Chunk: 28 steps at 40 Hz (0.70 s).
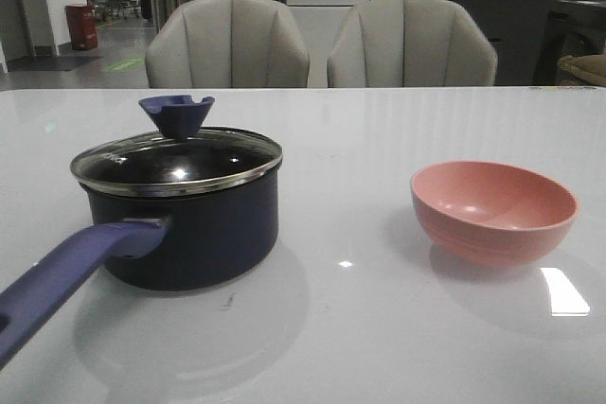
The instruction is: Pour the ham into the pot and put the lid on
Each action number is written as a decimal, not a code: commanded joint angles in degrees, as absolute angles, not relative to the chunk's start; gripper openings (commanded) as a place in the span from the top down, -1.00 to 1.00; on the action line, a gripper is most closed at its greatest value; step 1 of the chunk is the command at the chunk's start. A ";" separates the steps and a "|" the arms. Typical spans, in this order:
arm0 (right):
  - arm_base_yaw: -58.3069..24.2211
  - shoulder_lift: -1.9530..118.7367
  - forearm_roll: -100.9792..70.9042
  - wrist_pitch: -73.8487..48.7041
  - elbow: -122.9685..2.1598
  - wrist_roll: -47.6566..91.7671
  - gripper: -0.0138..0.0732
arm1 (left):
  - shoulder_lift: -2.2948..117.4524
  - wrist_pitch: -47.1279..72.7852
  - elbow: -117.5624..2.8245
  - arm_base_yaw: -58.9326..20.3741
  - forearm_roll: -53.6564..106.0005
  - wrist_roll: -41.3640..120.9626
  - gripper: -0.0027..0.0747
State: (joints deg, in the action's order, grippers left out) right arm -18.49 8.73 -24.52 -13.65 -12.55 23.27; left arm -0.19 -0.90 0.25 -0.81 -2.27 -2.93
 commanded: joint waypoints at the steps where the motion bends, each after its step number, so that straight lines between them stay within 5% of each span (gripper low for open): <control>1: -18.54 9.28 -25.17 -9.75 -14.17 23.71 0.26 | 0.23 -5.61 1.46 -0.77 -1.63 -3.15 0.59; 16: -18.06 9.28 -20.69 -9.92 -13.16 23.71 0.26 | 0.23 -5.61 1.46 -0.77 -1.63 -3.15 0.59; 28: -6.70 3.59 -3.13 -9.28 -11.06 10.38 0.26 | 0.23 -5.61 1.46 -0.77 -1.63 -3.15 0.59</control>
